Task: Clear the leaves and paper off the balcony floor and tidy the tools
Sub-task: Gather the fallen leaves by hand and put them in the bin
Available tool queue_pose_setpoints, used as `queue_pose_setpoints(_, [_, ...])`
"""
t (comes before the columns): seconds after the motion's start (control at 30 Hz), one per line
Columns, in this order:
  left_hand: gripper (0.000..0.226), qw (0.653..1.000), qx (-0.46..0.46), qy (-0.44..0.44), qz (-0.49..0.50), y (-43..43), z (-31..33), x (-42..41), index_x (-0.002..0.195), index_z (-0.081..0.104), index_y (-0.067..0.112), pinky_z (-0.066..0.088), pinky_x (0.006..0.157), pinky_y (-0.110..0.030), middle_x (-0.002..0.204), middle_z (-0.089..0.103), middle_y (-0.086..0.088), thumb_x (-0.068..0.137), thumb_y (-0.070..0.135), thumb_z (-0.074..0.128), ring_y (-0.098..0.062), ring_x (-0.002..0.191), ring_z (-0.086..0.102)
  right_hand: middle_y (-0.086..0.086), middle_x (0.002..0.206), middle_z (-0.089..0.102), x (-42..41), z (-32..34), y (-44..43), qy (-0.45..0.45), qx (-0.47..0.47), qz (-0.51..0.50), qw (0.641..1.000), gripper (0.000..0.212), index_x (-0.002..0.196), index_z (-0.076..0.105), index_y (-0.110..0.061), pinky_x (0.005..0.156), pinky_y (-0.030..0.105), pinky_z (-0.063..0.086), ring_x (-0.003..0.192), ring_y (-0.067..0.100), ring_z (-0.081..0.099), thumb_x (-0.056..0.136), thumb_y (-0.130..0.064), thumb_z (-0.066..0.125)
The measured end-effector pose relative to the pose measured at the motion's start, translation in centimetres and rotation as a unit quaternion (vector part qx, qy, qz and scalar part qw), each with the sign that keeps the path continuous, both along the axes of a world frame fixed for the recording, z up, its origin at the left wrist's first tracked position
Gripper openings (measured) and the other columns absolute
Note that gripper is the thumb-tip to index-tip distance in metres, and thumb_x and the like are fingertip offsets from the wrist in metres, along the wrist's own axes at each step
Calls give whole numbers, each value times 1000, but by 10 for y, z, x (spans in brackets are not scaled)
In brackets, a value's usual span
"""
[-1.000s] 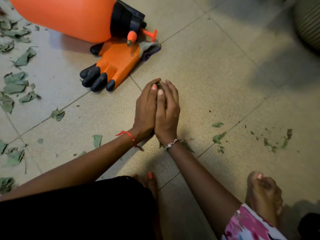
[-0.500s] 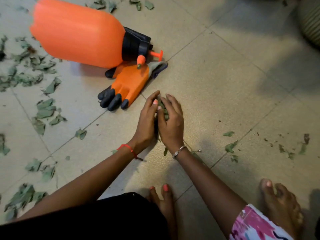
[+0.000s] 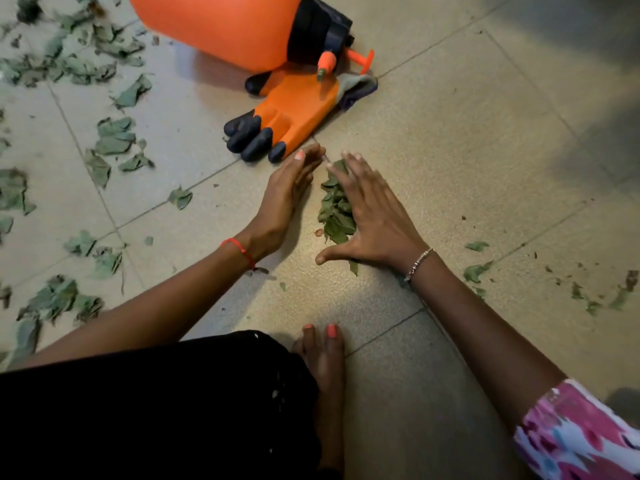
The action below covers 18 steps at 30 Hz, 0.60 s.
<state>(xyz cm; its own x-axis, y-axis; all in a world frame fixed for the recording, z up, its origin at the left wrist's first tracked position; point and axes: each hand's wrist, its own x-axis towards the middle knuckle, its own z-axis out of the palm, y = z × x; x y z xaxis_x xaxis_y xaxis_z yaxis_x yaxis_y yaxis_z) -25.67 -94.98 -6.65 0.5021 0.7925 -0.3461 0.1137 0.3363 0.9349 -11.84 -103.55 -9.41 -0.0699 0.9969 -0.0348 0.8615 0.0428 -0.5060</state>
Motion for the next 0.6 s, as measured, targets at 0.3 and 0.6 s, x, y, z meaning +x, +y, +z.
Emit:
queue_pose_setpoints(0.3, [27, 994, 49, 9, 94, -5, -3, -17, 117, 54, 11, 44, 97, -22, 118, 57, -2, 101, 22, 35, -11, 116, 53, 15, 132, 45, -28, -4, 41, 11, 63, 31, 997, 59, 125, 49, -7, 108, 38, 33, 133, 30, 32, 84, -50, 51])
queue_pose_setpoints(0.6, [30, 977, -36, -69, 197, -22, 1, -36, 120, 54, 5, 45, 96, -19, 115, 61, -3, 100, 16, 34, -11, 111, 57, 11, 104, 54, -76, -1, 46, 265, 113, -120, 950, 18, 99, 59, 1, 76, 2, 36, 91, 6, 50, 83, 10, 55])
